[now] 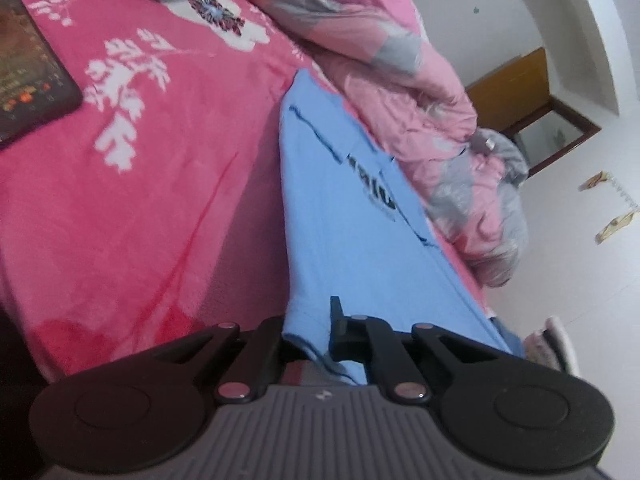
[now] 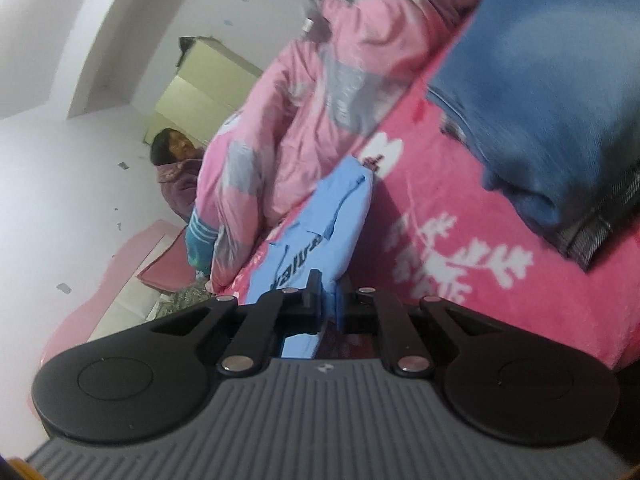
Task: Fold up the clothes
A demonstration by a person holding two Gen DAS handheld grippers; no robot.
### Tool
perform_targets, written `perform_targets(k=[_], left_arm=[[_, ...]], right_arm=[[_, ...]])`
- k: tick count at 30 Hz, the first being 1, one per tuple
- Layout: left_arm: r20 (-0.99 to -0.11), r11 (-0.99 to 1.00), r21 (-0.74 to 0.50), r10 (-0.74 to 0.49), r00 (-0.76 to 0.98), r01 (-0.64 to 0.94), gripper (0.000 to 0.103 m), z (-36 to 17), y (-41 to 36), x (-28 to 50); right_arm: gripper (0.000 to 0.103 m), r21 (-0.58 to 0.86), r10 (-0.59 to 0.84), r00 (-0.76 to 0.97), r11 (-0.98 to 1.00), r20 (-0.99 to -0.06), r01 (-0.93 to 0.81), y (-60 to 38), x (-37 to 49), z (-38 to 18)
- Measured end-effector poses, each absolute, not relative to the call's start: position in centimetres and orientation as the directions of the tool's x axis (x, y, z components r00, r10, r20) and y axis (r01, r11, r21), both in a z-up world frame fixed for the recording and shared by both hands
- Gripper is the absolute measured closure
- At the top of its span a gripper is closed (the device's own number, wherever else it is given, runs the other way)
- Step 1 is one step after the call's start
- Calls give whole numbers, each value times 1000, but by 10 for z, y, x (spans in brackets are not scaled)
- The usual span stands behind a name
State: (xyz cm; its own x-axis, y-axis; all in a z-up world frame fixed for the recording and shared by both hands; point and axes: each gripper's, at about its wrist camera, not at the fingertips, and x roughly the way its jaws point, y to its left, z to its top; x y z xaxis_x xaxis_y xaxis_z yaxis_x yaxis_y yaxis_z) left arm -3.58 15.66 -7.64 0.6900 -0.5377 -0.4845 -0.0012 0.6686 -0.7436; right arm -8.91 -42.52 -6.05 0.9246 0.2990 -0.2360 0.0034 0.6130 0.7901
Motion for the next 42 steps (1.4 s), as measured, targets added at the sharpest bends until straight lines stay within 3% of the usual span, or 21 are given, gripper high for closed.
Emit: perform_targets(k=[11, 23, 33, 42], left_arm=[[-450, 670, -739, -565, 692, 67, 100, -33, 174, -108], [-474, 671, -739, -572, 670, 50, 100, -14, 189, -190], [-389, 625, -774, -598, 700, 104, 100, 3, 190, -149], [-287, 591, -794, -572, 768, 144, 100, 13, 182, -59]], right_arm=[[99, 795, 312, 935, 604, -172, -56, -423, -158, -35], [99, 830, 334, 911, 557, -241, 16, -409, -256, -22], [99, 850, 354, 918, 526, -181, -36, -417, -215, -24], [99, 827, 350, 931, 550, -105, -113, -419, -135, -7]])
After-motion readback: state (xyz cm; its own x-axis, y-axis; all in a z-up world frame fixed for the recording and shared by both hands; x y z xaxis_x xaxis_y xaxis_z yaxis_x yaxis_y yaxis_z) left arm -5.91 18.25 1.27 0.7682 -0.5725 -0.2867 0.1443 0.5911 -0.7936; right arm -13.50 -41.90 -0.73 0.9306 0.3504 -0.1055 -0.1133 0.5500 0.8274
